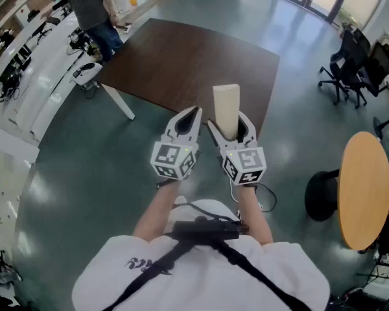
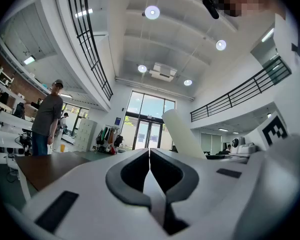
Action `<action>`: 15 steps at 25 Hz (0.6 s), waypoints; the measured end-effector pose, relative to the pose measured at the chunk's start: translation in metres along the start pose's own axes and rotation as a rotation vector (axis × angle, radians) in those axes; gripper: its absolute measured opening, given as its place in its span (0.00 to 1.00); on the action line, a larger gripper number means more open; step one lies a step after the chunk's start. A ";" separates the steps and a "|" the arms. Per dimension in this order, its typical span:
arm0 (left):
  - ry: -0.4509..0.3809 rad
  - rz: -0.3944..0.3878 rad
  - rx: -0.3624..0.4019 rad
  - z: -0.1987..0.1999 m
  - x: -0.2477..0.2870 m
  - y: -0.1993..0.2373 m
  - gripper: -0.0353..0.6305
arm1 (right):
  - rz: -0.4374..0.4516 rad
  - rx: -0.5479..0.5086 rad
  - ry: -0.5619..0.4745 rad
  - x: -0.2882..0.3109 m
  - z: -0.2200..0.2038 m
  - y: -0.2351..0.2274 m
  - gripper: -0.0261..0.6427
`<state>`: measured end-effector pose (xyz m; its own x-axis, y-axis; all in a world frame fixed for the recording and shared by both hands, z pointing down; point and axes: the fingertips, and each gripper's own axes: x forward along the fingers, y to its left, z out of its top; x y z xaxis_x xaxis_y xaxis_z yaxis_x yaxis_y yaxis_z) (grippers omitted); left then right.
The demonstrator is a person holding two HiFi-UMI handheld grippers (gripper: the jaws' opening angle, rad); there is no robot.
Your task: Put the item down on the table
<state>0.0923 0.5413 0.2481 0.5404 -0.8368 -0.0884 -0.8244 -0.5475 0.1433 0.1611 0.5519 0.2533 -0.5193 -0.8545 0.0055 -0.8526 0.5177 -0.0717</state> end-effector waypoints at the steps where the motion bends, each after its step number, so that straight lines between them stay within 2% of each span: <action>1: 0.001 0.001 -0.002 0.001 -0.001 0.005 0.08 | 0.000 0.001 0.001 0.004 0.000 0.003 0.54; 15: 0.006 0.039 -0.001 0.007 -0.016 0.087 0.08 | 0.042 0.032 -0.012 0.076 -0.007 0.045 0.54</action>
<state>0.0105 0.5064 0.2550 0.5088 -0.8575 -0.0768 -0.8448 -0.5144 0.1474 0.0828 0.5103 0.2572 -0.5536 -0.8327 -0.0099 -0.8277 0.5515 -0.1034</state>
